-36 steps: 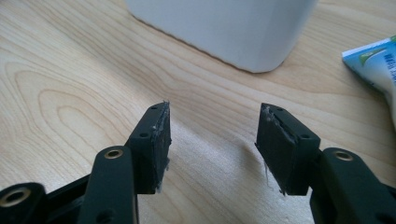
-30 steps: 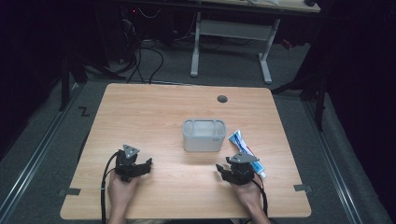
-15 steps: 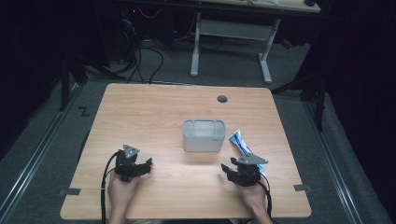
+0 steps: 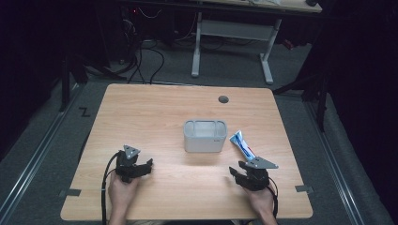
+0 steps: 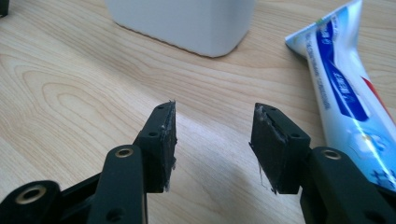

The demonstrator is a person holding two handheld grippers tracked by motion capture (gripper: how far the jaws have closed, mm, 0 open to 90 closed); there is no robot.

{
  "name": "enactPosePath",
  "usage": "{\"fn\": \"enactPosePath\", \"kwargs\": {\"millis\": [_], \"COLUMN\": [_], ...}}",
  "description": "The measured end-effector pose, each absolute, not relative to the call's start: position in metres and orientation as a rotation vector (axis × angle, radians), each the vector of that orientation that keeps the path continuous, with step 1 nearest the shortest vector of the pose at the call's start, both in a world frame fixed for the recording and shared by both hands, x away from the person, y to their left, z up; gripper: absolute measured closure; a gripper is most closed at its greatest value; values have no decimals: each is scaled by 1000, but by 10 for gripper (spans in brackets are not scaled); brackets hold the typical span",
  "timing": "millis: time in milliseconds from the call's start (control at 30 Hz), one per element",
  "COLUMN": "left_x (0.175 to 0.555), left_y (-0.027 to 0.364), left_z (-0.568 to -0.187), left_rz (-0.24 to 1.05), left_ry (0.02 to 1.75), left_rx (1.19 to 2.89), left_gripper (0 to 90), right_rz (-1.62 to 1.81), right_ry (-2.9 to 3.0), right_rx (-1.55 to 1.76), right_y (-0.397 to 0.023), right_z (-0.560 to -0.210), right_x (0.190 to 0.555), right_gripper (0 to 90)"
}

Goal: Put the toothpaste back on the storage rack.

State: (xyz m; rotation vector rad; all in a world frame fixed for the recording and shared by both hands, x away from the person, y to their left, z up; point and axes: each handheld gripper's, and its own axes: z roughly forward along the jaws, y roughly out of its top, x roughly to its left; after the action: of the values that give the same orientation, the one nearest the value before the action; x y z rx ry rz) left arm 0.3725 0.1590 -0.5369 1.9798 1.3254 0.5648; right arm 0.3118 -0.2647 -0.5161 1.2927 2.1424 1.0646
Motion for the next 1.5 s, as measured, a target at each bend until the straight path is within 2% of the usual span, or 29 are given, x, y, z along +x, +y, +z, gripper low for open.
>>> {"fn": "enactPosePath", "kwargs": {"millis": [667, 1500], "left_x": [372, 372], "left_y": [159, 159], "left_z": [-537, -537], "left_rz": [563, 561], "left_ry": [1325, 1325], "left_rx": [1983, 1984], "left_gripper": [219, 219], "right_rz": [1085, 1075], "right_ry": [2071, 2014], "right_rx": [1320, 1373], "right_y": [-290, -322], "right_z": [-502, -489], "right_x": [302, 321], "right_gripper": [522, 551]}}
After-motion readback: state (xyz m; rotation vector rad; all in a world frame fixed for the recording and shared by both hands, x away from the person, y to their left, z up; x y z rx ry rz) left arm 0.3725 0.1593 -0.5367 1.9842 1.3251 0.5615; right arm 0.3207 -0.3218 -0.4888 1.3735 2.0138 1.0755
